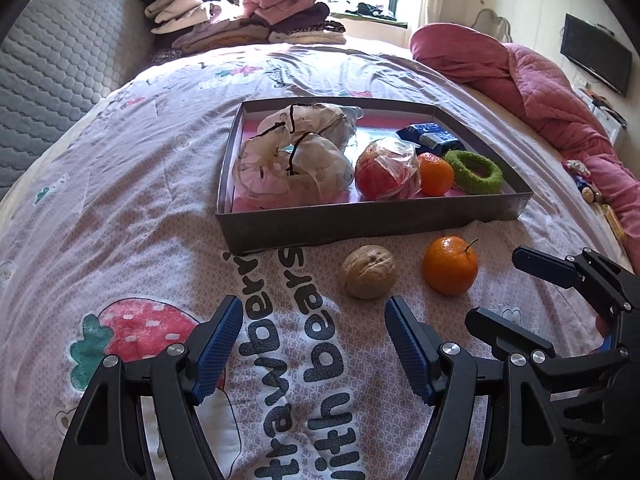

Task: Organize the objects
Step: 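Grasp the walnut with the left tool while the right tool grasps the mandarin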

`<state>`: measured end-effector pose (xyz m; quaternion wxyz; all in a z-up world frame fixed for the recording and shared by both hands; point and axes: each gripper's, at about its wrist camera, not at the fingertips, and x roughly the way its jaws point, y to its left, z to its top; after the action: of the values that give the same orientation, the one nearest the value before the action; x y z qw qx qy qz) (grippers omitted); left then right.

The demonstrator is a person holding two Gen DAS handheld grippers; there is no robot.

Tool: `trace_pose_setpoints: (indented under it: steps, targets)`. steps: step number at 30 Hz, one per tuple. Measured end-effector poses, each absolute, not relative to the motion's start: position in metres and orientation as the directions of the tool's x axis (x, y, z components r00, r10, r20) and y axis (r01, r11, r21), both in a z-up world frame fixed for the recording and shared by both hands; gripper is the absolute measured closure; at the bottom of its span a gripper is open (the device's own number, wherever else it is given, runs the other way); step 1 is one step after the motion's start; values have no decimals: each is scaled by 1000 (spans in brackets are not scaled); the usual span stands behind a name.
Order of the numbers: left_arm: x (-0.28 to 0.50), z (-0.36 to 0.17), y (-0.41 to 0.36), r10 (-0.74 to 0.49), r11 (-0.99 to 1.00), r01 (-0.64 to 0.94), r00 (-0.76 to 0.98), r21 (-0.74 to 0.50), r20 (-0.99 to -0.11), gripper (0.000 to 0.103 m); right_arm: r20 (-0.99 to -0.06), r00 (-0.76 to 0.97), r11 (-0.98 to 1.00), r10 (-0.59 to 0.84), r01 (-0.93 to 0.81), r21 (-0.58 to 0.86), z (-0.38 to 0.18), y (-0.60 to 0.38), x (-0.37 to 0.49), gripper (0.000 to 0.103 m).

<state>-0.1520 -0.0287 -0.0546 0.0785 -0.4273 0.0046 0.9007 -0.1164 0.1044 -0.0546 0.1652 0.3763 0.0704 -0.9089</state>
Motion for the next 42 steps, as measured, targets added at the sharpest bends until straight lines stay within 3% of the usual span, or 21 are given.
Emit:
trace_pose_setpoints:
  steps: [22,26,36,42]
  targets:
    - [-183,-65,-17,185,-980,-173,-592,-101,-784,28,-732,-643,-941,-225,337,-7,-70,98,-145,35]
    - [-188,-68,-17,194,-979,-171,-582,-114,-790,39,-735,-637,-939,-231,343,-2,-71,97,-148,36]
    - [-194,-71,-13,222,-972,-197,-567,-131,-793,70,-732,-617,-920,-289,391,33,-70,91,-151,64]
    - [-193,-71,-12,224,-971,-199,-570,-132,-790,70,-723,-620,-920,-305,388,55,-68,94,-150,65]
